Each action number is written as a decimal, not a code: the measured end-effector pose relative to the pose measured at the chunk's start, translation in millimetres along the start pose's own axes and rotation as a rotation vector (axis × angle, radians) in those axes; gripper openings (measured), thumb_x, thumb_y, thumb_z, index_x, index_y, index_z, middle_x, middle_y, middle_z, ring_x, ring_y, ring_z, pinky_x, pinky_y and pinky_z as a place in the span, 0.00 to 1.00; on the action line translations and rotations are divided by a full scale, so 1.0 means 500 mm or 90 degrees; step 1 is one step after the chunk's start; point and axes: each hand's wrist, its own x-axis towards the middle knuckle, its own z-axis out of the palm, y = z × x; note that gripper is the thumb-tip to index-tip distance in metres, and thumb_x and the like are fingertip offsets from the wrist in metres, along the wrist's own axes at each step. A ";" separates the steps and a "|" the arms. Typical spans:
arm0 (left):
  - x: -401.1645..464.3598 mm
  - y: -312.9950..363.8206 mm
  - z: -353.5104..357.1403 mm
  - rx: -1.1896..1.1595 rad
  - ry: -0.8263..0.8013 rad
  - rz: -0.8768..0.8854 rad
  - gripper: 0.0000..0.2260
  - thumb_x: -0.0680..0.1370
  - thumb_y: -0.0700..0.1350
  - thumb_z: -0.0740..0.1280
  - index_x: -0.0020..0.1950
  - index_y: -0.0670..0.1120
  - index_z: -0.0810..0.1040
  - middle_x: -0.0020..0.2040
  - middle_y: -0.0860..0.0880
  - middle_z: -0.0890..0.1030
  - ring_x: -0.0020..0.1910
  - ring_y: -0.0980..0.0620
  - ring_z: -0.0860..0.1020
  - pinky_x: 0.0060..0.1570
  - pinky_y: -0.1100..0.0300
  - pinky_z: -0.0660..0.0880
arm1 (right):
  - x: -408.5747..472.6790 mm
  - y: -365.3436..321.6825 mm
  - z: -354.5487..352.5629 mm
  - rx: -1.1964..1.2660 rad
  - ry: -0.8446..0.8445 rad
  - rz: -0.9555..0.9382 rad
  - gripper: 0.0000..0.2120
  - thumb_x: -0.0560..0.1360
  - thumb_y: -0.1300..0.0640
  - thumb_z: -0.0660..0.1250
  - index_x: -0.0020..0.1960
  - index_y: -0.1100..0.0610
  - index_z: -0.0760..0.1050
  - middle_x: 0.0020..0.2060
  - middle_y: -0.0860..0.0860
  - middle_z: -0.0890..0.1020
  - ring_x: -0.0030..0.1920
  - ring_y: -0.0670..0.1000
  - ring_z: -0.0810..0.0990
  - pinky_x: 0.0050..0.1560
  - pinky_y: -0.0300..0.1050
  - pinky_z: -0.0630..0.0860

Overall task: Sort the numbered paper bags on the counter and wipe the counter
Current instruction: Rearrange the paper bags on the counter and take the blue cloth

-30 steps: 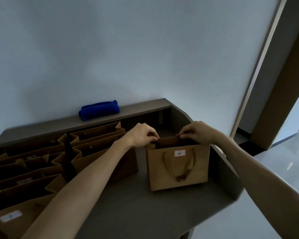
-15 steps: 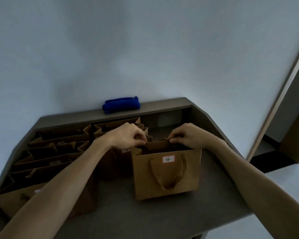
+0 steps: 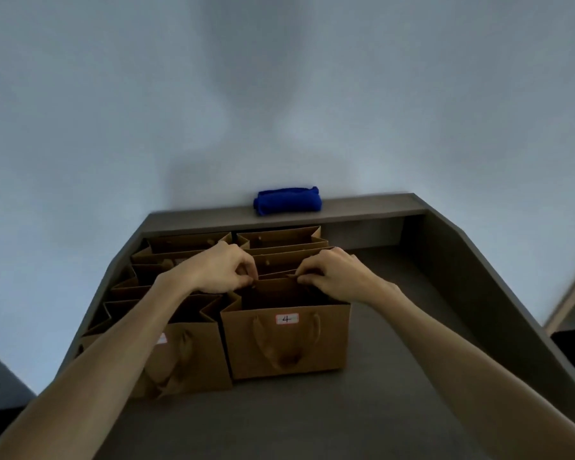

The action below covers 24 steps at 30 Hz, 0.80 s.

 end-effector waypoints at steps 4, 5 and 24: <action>0.013 0.027 0.018 0.003 0.074 0.010 0.09 0.79 0.46 0.65 0.58 0.54 0.78 0.57 0.55 0.79 0.53 0.60 0.77 0.52 0.62 0.76 | -0.003 0.011 0.000 0.019 0.012 -0.008 0.08 0.79 0.52 0.64 0.56 0.49 0.79 0.50 0.43 0.80 0.51 0.40 0.77 0.55 0.41 0.76; 0.018 0.037 0.023 -0.003 0.105 0.015 0.09 0.79 0.47 0.65 0.59 0.54 0.78 0.57 0.55 0.79 0.53 0.60 0.76 0.53 0.60 0.76 | -0.006 0.014 -0.003 0.029 0.020 -0.012 0.08 0.79 0.51 0.64 0.56 0.49 0.79 0.49 0.42 0.79 0.50 0.39 0.77 0.54 0.39 0.75; 0.107 0.095 0.149 0.006 0.185 -0.049 0.21 0.81 0.60 0.50 0.73 0.57 0.63 0.76 0.57 0.60 0.76 0.53 0.54 0.73 0.48 0.53 | 0.101 0.173 -0.057 0.075 0.241 0.015 0.09 0.79 0.57 0.64 0.58 0.52 0.78 0.52 0.46 0.79 0.51 0.40 0.77 0.54 0.36 0.73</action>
